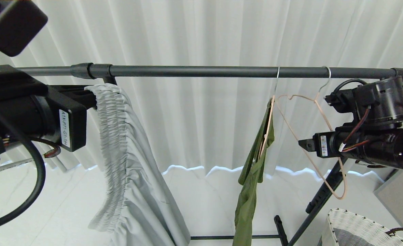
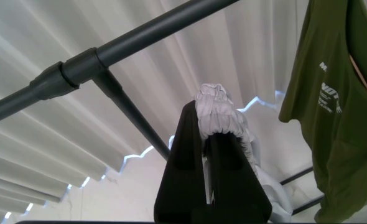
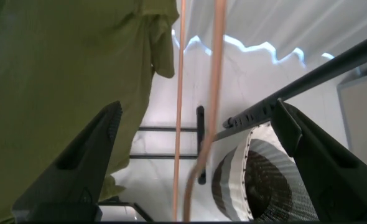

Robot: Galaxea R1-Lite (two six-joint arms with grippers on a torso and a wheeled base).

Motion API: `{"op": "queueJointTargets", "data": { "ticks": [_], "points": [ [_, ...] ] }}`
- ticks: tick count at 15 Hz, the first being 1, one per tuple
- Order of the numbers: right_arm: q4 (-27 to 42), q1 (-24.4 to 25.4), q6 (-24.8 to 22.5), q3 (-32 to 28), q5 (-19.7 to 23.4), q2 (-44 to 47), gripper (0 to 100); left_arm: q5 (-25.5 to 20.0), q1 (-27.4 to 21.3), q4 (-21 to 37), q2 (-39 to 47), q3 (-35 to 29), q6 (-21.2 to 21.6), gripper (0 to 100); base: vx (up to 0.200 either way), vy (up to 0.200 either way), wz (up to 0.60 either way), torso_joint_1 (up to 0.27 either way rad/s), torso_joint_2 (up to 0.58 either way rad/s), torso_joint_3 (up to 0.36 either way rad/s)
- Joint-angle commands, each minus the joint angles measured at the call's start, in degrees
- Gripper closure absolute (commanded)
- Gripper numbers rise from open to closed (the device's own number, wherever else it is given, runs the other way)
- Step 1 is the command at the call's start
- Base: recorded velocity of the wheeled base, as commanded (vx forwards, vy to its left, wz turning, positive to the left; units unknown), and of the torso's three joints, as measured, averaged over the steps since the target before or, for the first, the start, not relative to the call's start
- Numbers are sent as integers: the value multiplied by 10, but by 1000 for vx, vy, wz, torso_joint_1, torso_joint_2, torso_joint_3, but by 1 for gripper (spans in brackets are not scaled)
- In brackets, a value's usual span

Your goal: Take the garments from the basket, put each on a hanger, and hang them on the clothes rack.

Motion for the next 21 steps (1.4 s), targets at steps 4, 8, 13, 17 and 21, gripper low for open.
{"op": "queueJointTargets", "data": {
  "ticks": [4, 8, 13, 17, 21],
  "points": [
    [0, -1, 4, 0, 0, 6, 100, 0, 0, 0, -10, 11, 0, 100, 0, 0, 0, 0, 0, 0],
    [0, -3, 4, 0, 0, 5, 100, 0, 0, 0, -12, 13, 0, 100, 0, 0, 0, 0, 0, 0],
    [-2, -3, 4, 0, -4, 0, 100, 0, 0, 0, -12, 13, 0, 100, 0, 0, 0, 0, 0, 0],
    [-4, -2, 4, 4, -5, -27, 100, 0, 0, 0, -13, 14, 1, 100, 0, 0, 0, 0, 0, 0],
    [-6, -2, 3, 3, -23, -58, 100, 0, 0, 0, -12, 14, 3, 100, 0, 0, 0, 0, 0, 0]
  ]
}}
